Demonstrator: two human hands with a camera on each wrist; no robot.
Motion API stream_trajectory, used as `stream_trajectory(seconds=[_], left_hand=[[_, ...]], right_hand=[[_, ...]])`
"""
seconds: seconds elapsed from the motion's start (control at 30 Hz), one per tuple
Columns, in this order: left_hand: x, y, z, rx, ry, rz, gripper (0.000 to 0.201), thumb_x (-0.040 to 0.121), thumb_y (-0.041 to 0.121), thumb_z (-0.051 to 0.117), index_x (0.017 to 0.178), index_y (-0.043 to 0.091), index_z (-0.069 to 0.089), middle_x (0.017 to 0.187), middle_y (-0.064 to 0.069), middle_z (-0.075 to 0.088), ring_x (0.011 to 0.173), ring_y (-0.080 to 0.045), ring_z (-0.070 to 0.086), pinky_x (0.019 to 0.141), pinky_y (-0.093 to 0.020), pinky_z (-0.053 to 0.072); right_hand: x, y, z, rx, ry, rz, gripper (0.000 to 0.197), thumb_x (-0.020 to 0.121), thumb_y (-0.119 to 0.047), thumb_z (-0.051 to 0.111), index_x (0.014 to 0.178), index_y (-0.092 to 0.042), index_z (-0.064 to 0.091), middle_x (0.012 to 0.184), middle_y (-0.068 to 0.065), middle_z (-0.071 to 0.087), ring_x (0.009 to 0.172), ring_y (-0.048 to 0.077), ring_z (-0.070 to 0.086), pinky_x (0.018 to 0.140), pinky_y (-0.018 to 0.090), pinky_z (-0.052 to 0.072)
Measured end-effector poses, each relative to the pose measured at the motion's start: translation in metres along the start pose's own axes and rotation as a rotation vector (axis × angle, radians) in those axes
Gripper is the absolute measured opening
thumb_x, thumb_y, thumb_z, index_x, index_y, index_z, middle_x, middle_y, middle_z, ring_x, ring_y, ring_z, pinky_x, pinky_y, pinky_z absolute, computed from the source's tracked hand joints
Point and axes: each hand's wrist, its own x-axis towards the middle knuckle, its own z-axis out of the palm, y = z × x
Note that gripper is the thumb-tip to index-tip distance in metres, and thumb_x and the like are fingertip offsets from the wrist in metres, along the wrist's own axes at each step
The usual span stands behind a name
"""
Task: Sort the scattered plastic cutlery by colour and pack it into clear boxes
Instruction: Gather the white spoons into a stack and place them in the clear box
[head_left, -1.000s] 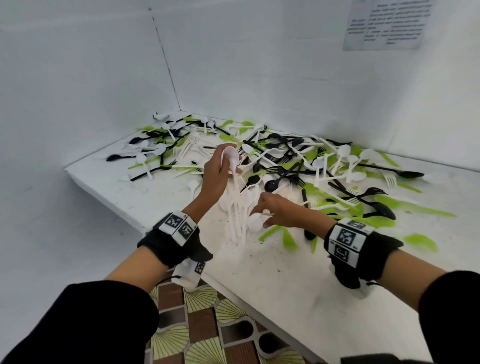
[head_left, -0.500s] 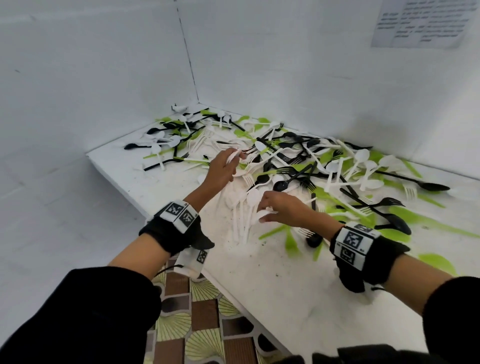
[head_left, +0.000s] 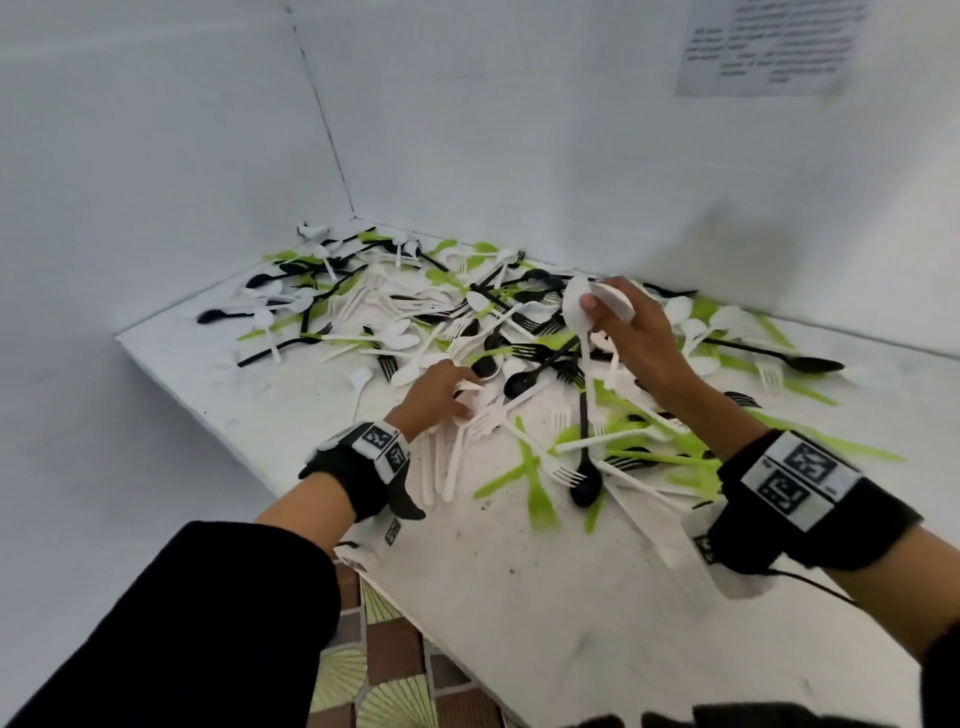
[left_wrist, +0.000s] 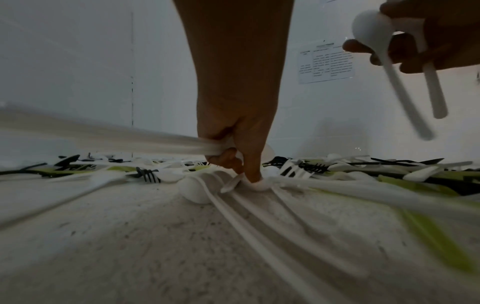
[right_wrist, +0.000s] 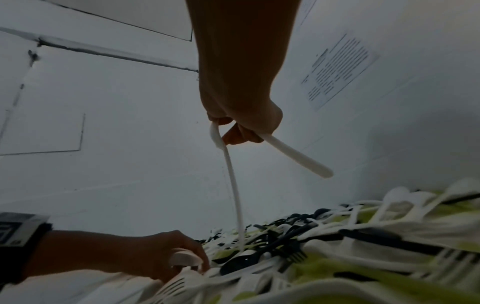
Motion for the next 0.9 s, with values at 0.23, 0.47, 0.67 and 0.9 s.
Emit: stream_trajectory(seconds=[0.23, 0.47, 0.67, 0.9], left_hand=[[0.015, -0.005, 0.003, 0.004, 0.052, 0.011, 0.037, 0.067, 0.012, 0.081, 0.1, 0.005, 0.066, 0.093, -0.009, 0.045, 0.094, -0.027, 0.053, 0.07, -0.025, 0.031], [0.018, 0.002, -0.009, -0.144, 0.074, 0.072, 0.031, 0.069, 0.016, 0.082, 0.09, 0.0, 0.066, 0.082, -0.007, 0.051, 0.083, -0.017, 0.05, 0.06, -0.023, 0.029], [0.019, -0.005, -0.041, -0.437, 0.055, 0.126, 0.02, 0.072, 0.02, 0.08, 0.076, 0.013, 0.062, 0.069, 0.001, 0.056, 0.055, 0.004, 0.049, 0.052, -0.014, 0.037], [0.026, -0.018, -0.083, -1.01, 0.03, -0.005, 0.013, 0.094, 0.011, 0.053, 0.096, 0.013, 0.066, 0.071, 0.003, 0.056, 0.051, -0.001, 0.045, 0.036, -0.011, 0.025]], right_hand=[[-0.002, 0.018, -0.039, -0.068, 0.08, 0.061, 0.02, 0.1, -0.02, 0.042, 0.079, -0.022, 0.043, 0.071, -0.002, 0.065, 0.072, 0.014, 0.061, 0.066, 0.027, 0.045], [-0.017, 0.03, -0.04, -0.124, -0.006, 0.431, 0.029, 0.098, -0.041, 0.039, 0.1, -0.013, 0.038, 0.075, 0.003, 0.049, 0.045, 0.01, 0.053, 0.038, 0.018, 0.04], [-0.011, 0.042, 0.006, -0.229, -0.168, 0.599, 0.034, 0.087, -0.04, 0.061, 0.1, -0.015, 0.042, 0.071, 0.0, 0.038, 0.053, 0.011, 0.033, 0.04, 0.02, 0.031], [0.008, 0.042, 0.059, -0.187, -0.192, 0.603, 0.019, 0.092, -0.01, 0.054, 0.073, -0.014, 0.05, 0.061, 0.004, 0.047, 0.044, 0.01, 0.036, 0.035, 0.015, 0.028]])
